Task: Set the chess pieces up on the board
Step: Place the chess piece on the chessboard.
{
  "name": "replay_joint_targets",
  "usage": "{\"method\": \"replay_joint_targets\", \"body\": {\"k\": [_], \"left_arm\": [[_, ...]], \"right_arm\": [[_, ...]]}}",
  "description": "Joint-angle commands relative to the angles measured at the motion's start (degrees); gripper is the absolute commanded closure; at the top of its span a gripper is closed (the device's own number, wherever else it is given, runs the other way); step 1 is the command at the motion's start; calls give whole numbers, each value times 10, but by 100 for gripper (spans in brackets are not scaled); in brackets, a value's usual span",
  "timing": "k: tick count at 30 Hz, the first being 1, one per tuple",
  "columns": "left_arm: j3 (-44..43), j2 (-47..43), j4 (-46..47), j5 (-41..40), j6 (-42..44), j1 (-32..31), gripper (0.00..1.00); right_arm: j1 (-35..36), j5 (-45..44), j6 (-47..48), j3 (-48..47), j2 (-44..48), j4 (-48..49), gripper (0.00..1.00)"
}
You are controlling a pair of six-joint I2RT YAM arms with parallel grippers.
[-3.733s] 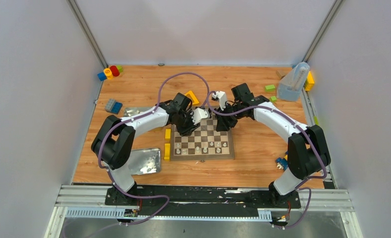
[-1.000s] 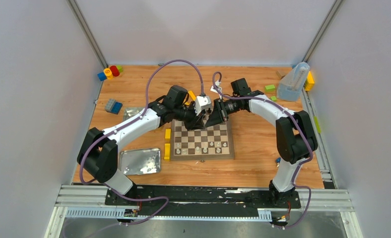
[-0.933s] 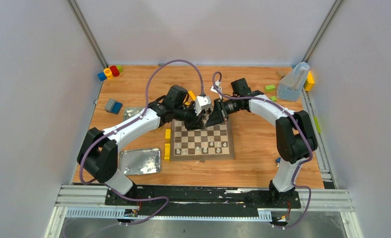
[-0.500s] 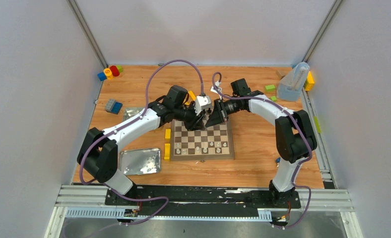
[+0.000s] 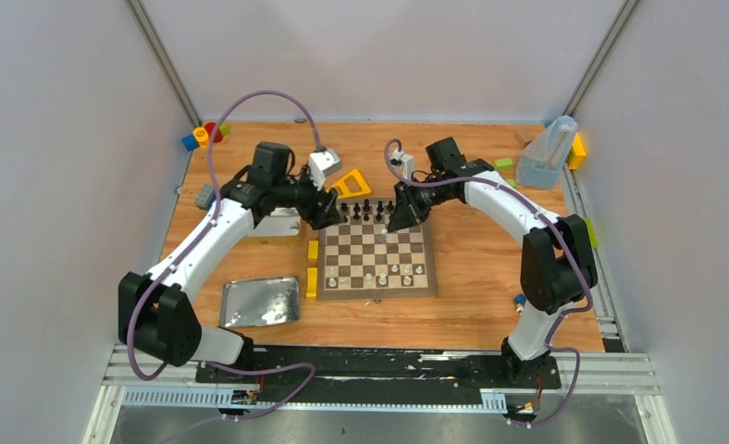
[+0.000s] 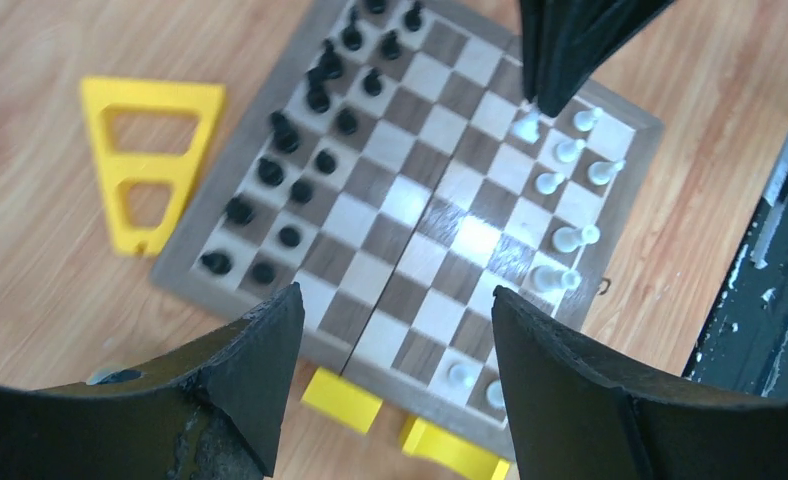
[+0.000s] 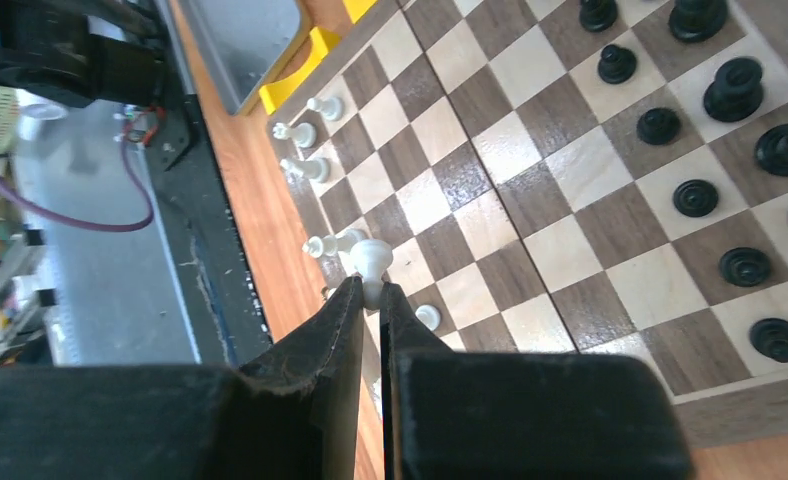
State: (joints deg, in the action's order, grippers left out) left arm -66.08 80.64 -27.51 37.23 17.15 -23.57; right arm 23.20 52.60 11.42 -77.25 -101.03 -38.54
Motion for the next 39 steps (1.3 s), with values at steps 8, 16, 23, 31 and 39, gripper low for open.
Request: {"method": "replay_joint_targets", "body": {"k": [8, 16, 23, 31, 39], "left_arm": [[-6, -92, -115, 1, -1, 174, 22], [-7, -108, -153, 16, -11, 297, 20], [-3, -121, -156, 35, -9, 322, 20], [2, -127, -150, 31, -11, 322, 19], [5, -129, -148, 28, -10, 322, 19]], "right_arm": [[144, -292, 103, -101, 1, -123, 99], [228, -410, 132, -162, -65, -196, 98], [249, -453, 135, -194, -114, -232, 98], [257, -453, 135, -186, -125, -235, 98], [265, -452, 135, -173, -131, -234, 97]]}}
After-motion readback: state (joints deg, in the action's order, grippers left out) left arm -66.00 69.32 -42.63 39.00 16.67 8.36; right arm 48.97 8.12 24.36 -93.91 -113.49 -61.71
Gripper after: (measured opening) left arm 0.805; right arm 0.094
